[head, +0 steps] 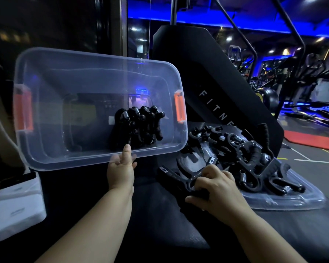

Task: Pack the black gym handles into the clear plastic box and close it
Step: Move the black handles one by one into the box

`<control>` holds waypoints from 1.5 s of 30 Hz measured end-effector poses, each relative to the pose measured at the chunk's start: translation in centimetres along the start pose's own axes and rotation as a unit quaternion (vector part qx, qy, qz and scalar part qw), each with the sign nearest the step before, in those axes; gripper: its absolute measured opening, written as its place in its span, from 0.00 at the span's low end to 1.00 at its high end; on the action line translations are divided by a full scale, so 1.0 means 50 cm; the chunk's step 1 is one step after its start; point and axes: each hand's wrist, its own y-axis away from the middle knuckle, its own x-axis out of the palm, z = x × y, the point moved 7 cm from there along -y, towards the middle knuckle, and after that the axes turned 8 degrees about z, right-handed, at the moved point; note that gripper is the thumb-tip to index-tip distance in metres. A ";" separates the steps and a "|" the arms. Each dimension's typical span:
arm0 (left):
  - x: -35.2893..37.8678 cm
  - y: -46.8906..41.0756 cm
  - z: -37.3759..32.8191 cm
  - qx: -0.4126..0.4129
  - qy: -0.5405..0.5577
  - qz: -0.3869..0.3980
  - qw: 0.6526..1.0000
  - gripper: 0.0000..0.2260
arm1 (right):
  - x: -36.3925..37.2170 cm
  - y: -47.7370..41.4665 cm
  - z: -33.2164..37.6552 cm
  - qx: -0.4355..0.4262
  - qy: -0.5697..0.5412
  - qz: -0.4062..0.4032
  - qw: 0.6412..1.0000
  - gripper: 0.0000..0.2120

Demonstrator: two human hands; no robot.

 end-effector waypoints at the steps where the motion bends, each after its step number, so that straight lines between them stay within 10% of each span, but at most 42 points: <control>1: 0.001 0.000 0.000 0.000 0.000 0.002 1.000 0.10 | -0.003 0.000 0.001 -0.002 -0.009 -0.008 1.000 0.22; 21: -0.004 -0.001 0.000 0.002 -0.015 -0.007 1.000 0.12 | -0.113 -0.009 0.026 -0.019 -0.192 -0.248 0.949 0.20; 33: -0.013 -0.007 0.004 -0.031 0.039 -0.035 0.998 0.23 | -0.076 -0.151 0.125 0.069 -0.137 0.010 0.988 0.13; 45: -0.006 0.011 -0.009 -0.076 0.010 0.021 0.997 0.18 | -0.050 -0.099 0.051 0.227 -0.176 0.145 0.947 0.33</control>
